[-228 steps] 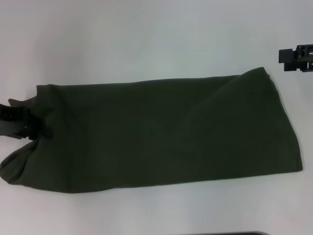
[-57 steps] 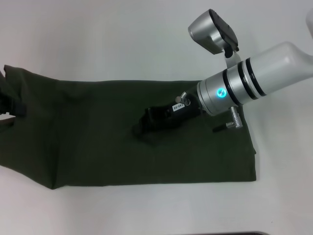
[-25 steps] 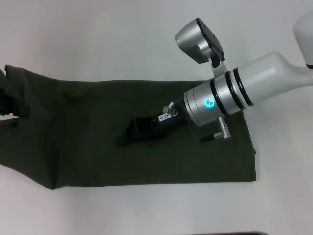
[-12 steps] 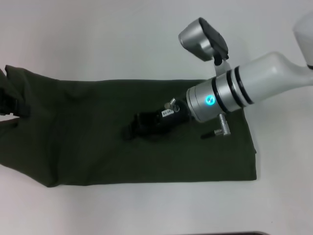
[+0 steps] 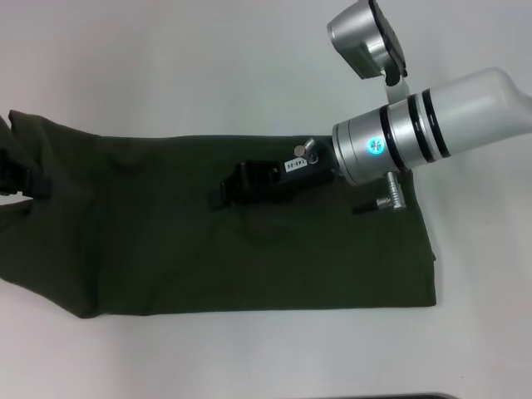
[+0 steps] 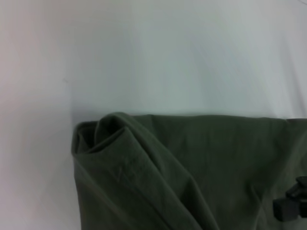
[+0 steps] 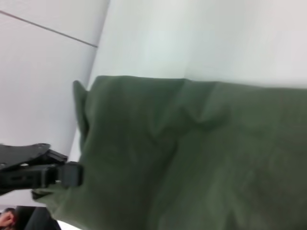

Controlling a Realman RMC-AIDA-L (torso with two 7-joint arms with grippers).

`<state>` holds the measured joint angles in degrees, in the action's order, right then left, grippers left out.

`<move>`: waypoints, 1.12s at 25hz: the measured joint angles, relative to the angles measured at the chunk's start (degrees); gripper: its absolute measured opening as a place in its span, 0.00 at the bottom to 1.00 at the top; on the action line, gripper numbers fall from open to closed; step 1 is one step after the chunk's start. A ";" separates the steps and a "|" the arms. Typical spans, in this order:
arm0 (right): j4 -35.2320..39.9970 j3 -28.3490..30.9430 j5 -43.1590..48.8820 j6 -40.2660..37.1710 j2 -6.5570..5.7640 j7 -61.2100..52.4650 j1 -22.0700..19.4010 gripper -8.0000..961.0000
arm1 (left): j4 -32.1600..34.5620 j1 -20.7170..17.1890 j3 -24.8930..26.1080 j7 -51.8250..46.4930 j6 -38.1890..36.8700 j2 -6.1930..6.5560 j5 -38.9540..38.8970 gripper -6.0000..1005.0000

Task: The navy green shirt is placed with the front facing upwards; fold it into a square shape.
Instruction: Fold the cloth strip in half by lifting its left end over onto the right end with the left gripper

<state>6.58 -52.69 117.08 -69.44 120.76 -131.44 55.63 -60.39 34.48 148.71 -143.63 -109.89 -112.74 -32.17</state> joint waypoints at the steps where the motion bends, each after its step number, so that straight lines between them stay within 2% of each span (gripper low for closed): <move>1: -0.18 -0.24 0.12 0.47 0.11 -0.12 0.06 0.03 | -0.02 0.02 -0.01 -0.04 0.04 0.01 0.00 0.02; 12: -2.86 -5.43 0.30 6.17 0.67 -3.35 1.99 0.04 | -0.09 0.06 0.00 -0.08 0.14 0.15 0.00 0.02; 21: -2.76 -6.10 -0.12 5.48 0.72 -3.74 2.74 0.06 | -0.08 0.06 0.00 0.14 0.09 0.02 0.00 0.02; 25: 2.24 -5.25 -5.48 -2.81 -0.11 -1.43 -0.58 0.06 | -0.08 0.06 -0.01 0.23 0.10 0.00 0.00 0.02; 28: 12.35 -5.55 -9.12 -8.49 -0.53 -0.86 -6.47 0.07 | 0.20 0.06 -0.01 0.26 0.09 -0.02 0.00 0.02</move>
<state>18.93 -58.24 107.96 -77.93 120.23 -132.30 49.16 -60.18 34.54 148.71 -143.37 -109.80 -112.76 -32.17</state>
